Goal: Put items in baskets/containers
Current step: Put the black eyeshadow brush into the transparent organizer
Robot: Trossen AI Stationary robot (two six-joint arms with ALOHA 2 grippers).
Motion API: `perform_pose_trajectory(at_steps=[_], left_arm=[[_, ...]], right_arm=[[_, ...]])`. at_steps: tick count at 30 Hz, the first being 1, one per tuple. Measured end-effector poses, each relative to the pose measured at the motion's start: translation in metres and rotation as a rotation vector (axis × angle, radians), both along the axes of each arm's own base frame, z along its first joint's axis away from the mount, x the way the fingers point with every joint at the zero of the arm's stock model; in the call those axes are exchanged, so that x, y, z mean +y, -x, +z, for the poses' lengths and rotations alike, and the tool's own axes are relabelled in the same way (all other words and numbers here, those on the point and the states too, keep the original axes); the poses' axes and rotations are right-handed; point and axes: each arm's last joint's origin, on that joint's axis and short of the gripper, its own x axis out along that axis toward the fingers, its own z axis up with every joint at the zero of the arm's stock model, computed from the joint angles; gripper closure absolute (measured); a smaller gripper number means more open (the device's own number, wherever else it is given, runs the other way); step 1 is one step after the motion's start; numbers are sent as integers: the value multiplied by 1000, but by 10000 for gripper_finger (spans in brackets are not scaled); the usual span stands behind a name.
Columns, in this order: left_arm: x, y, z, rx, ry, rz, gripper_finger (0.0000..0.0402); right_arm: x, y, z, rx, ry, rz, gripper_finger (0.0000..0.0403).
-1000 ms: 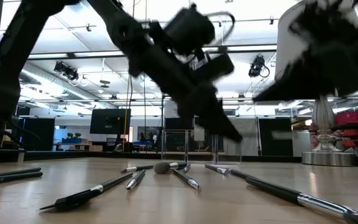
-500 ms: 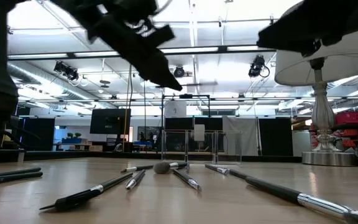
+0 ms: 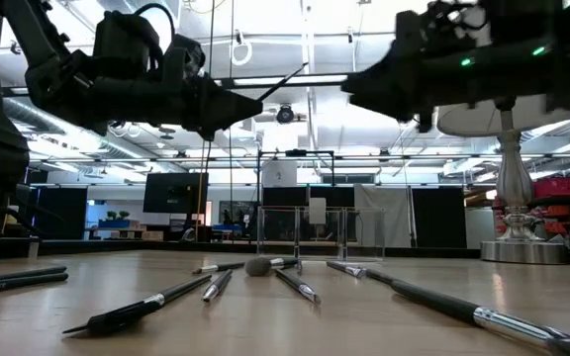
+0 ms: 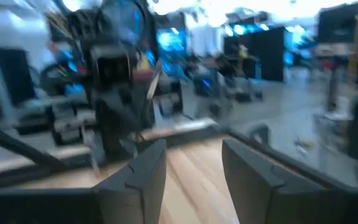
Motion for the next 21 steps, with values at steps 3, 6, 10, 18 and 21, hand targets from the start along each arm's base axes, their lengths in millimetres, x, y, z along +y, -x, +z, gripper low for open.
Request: perform_pose_trajectory(at_steps=[3,6,10,18,21], left_arm=[[0,-1,-2,9,6,0,382],[0,-1,-2,6,-4,12,388],[0,-1,-2,8,-3,13,388],[0,-1,-3,15,1,13,387],[1,-1,-3,16,2,29,387]], right_arm=[[-14,-16,0,-60,33,90,245],[-23,-36,0,-60,45,88,245],[-31,-57,2,-61,104,150,245],[-33,-66,7,-59,173,187,255],[-32,-66,6,-56,175,193,272]])
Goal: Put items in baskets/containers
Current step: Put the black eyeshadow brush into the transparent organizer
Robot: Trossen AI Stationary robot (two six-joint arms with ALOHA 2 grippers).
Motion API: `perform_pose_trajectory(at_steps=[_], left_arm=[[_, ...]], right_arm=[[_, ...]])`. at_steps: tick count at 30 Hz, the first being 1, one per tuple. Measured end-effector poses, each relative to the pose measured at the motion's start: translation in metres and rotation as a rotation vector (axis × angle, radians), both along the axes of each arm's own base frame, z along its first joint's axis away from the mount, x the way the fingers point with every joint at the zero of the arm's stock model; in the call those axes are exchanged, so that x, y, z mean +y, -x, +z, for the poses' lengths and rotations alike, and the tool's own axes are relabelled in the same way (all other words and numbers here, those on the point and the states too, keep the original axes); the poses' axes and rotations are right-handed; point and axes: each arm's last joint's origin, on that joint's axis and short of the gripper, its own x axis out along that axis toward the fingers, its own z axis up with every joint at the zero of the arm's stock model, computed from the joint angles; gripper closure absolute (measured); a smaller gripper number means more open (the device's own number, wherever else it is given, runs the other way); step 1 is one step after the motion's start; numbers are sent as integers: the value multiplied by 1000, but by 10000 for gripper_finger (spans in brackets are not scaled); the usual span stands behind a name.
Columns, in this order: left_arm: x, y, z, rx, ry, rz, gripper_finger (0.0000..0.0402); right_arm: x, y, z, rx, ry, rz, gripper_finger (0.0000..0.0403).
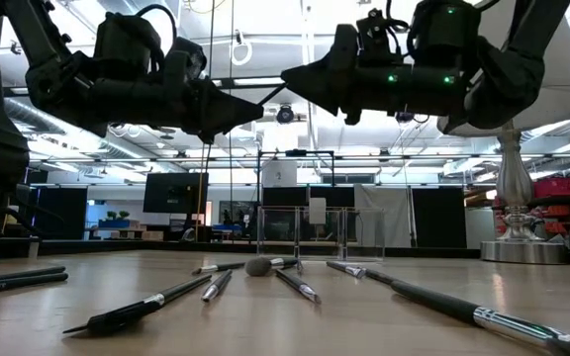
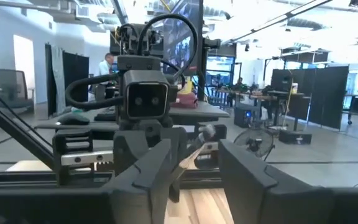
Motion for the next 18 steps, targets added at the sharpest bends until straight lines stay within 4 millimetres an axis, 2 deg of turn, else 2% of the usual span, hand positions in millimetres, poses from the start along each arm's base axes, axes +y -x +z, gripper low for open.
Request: perform_pose_trajectory(at_steps=[12,18], left_arm=[[0,0,-1,13,-1,5,380],[0,0,-3,30,2,8,339]], right_arm=[[0,0,0,3,10,7,381],[2,0,-1,11,11,64,394]])
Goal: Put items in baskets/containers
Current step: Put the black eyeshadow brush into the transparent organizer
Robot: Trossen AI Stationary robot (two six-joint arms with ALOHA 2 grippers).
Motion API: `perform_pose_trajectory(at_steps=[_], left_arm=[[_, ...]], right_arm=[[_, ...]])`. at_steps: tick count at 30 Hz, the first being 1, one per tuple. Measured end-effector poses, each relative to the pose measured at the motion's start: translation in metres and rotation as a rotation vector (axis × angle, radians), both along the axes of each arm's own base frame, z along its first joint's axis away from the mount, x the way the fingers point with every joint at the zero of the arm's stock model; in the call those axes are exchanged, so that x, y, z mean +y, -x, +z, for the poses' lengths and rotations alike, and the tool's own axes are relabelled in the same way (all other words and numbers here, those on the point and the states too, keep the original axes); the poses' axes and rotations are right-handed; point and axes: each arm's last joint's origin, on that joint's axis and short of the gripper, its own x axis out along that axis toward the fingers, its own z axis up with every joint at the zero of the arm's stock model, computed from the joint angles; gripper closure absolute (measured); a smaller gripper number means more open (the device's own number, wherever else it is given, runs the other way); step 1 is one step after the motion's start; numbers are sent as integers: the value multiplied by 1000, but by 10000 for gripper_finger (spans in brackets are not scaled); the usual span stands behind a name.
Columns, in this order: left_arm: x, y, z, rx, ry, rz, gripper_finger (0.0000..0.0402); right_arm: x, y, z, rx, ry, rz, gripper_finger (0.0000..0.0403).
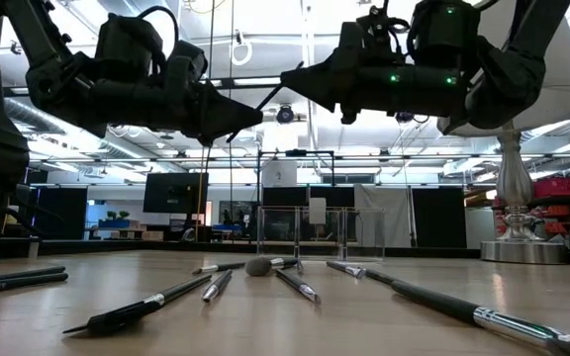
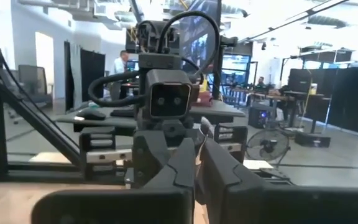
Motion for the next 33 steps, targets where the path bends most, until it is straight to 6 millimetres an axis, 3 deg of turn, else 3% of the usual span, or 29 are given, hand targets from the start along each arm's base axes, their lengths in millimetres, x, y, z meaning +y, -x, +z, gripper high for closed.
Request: perform_pose_trajectory(at_steps=[10,14,18,22,27,30,33], left_arm=[[0,0,-4,44,1,4,269],[2,1,-11,112,-3,83,238],[6,3,-15,170,-45,203,213],[6,4,-17,186,-50,227,200],[6,4,-18,205,-52,227,198],[6,4,-20,222,-47,227,198],[6,5,-21,235,-47,226,198]], right_arm=[[-5,-1,-6,67,-37,-40,393],[-10,-1,-10,121,-39,-62,393],[-18,5,-10,273,-23,-191,393],[-25,20,13,339,-5,-316,393],[-25,41,52,315,-7,-319,393],[-27,57,59,414,-46,-350,393],[-31,72,53,559,-147,-412,393]])
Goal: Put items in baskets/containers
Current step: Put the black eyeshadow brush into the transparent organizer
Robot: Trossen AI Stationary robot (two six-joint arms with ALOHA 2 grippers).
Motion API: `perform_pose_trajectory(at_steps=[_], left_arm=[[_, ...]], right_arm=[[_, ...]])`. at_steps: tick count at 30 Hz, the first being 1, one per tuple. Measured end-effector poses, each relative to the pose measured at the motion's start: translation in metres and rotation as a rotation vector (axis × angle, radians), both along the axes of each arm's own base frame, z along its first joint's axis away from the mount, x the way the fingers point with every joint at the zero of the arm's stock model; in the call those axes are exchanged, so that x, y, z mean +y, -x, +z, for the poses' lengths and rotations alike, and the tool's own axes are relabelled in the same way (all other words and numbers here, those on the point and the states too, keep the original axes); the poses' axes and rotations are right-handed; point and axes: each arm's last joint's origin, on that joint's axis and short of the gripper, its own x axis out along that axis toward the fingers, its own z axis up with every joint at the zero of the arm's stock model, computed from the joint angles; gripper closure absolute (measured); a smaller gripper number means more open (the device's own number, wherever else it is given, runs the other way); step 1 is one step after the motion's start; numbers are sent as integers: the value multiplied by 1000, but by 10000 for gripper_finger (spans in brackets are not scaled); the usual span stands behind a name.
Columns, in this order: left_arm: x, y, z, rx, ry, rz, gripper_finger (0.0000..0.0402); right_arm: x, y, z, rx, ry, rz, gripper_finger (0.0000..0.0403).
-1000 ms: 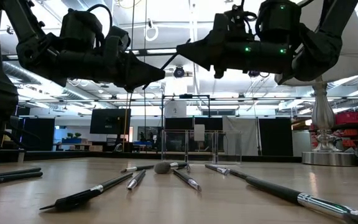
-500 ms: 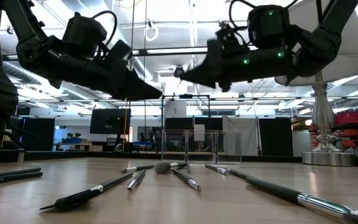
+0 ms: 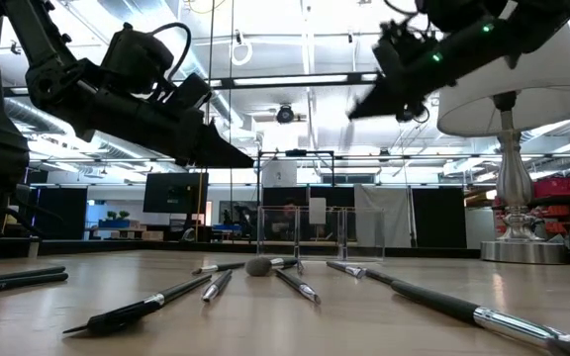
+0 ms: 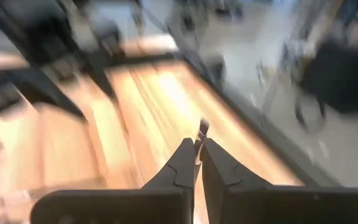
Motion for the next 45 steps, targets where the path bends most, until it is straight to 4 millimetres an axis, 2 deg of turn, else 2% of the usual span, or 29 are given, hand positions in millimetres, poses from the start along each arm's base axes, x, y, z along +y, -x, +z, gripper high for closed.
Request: perform_pose_trajectory(at_steps=[4,9,15,20,33,45], left_arm=[[1,0,0,-2,0,5,198],[5,0,0,-3,2,23,198],[4,0,0,-6,12,4,197],[4,0,0,-6,19,-23,197],[4,0,-1,-11,51,-15,197],[3,1,-5,30,69,-11,197]], right_arm=[[-5,5,-8,90,-13,-67,393],[-11,-1,-19,104,-23,-82,393],[-12,-9,-45,184,-108,-81,392],[-13,-16,-58,203,-117,-69,374],[-13,-21,-54,176,-47,-30,274],[3,-26,-47,116,3,40,259]])
